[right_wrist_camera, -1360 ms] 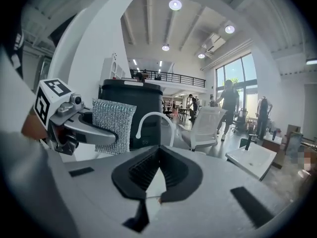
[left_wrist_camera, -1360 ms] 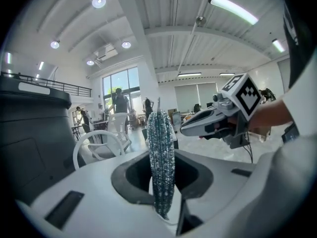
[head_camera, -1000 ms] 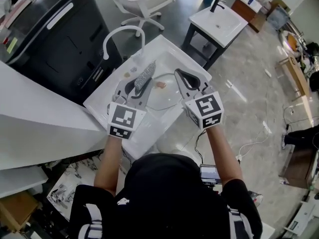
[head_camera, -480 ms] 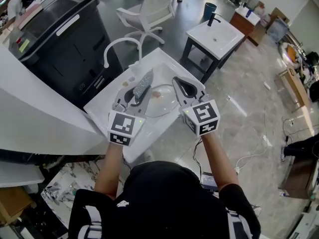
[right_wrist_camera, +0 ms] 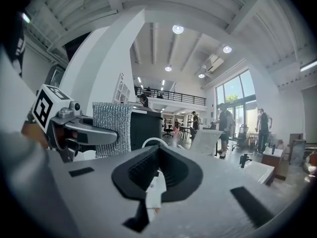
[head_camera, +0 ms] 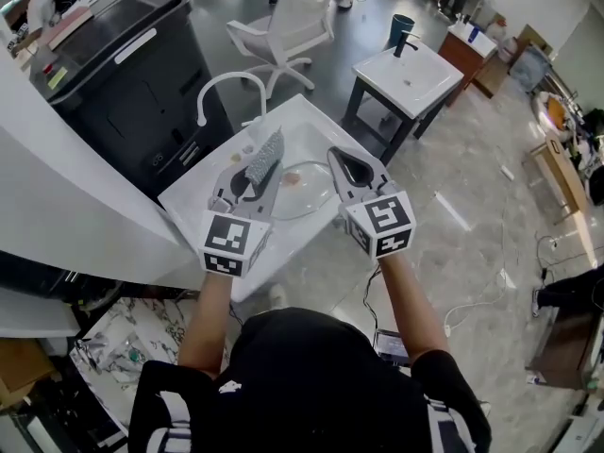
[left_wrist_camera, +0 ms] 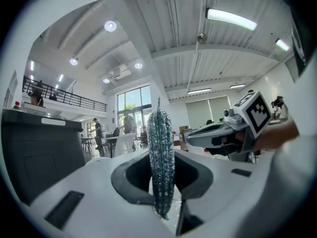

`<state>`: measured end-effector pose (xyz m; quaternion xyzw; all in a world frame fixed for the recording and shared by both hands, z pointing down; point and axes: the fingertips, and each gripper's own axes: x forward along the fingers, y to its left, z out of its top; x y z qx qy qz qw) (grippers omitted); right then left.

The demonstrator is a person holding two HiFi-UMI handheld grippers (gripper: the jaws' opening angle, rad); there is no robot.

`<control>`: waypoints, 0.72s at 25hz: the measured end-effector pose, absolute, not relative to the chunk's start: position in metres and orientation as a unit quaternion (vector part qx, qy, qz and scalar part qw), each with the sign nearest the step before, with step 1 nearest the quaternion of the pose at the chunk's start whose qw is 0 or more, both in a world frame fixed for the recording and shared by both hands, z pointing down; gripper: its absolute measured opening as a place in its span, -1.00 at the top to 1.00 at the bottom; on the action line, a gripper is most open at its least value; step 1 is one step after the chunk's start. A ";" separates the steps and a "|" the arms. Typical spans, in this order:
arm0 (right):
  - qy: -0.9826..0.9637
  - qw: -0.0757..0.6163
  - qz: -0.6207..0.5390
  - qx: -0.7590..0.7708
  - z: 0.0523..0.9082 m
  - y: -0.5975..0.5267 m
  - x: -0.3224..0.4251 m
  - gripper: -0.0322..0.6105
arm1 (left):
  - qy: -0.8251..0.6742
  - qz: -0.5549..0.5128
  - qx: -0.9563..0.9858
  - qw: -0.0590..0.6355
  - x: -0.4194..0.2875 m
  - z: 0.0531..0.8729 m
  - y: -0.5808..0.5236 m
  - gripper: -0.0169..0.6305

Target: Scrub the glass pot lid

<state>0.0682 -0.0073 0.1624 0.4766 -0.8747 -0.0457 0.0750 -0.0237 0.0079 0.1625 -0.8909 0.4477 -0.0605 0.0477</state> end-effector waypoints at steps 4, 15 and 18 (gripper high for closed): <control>-0.874 0.073 -0.046 0.477 0.163 -0.001 0.072 0.90 | 0.440 -0.046 -0.896 0.040 -0.016 0.155 0.018 0.72; -0.874 0.076 -0.049 0.477 0.163 0.010 0.073 0.90 | 0.445 -0.053 -0.891 0.067 -0.012 0.157 0.030 0.72; -0.873 0.079 -0.053 0.478 0.165 0.011 0.075 0.90 | 0.450 -0.052 -0.888 0.073 -0.011 0.155 0.030 0.72</control>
